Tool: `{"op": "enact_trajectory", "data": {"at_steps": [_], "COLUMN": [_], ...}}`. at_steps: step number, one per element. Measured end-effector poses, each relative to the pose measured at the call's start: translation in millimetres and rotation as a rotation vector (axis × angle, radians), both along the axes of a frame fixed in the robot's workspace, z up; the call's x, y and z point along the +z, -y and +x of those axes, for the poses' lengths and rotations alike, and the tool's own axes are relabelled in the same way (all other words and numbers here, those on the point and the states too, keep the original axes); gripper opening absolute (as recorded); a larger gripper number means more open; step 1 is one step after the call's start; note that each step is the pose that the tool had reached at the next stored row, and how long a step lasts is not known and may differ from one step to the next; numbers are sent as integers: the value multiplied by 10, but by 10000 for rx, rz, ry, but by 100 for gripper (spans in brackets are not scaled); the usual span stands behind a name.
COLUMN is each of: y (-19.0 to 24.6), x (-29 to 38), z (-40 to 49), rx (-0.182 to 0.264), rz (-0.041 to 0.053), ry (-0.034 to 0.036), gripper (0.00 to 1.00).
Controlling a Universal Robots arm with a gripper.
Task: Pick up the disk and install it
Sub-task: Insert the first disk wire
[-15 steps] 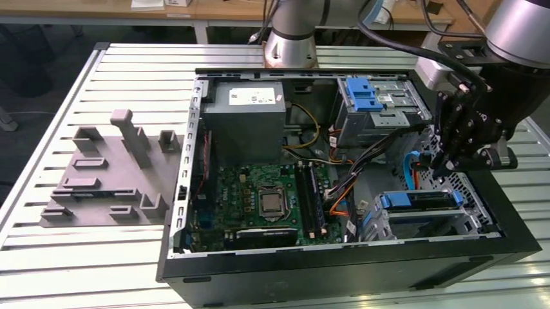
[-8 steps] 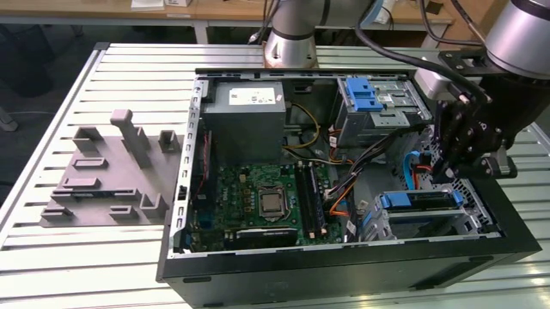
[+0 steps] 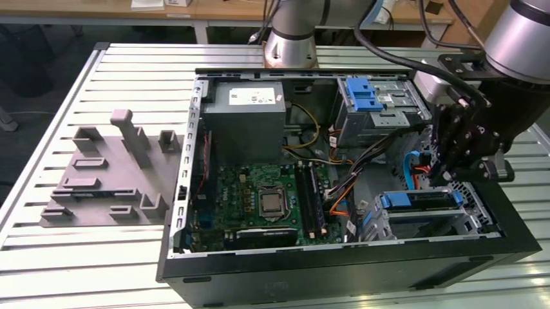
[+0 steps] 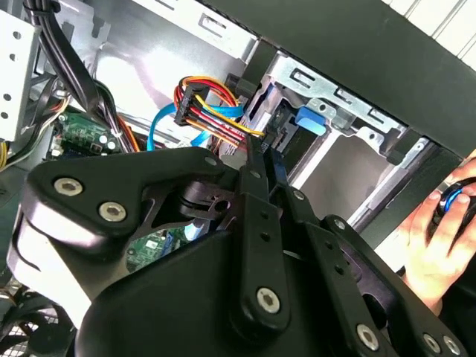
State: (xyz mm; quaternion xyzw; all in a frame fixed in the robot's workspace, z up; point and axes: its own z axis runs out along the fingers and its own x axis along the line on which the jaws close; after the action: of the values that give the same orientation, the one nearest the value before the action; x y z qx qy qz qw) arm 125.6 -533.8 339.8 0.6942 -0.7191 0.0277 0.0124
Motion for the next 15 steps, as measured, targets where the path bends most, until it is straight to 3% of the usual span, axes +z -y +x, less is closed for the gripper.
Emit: {"op": "enact_trajectory", "data": {"at_steps": [5, 15], "y": [49, 79], "x": [-29, -52], "z": [0, -3], "rx": [-1, -128], "rz": [-2, -2], "ry": [-15, -18], "gripper": [16, 16]}}
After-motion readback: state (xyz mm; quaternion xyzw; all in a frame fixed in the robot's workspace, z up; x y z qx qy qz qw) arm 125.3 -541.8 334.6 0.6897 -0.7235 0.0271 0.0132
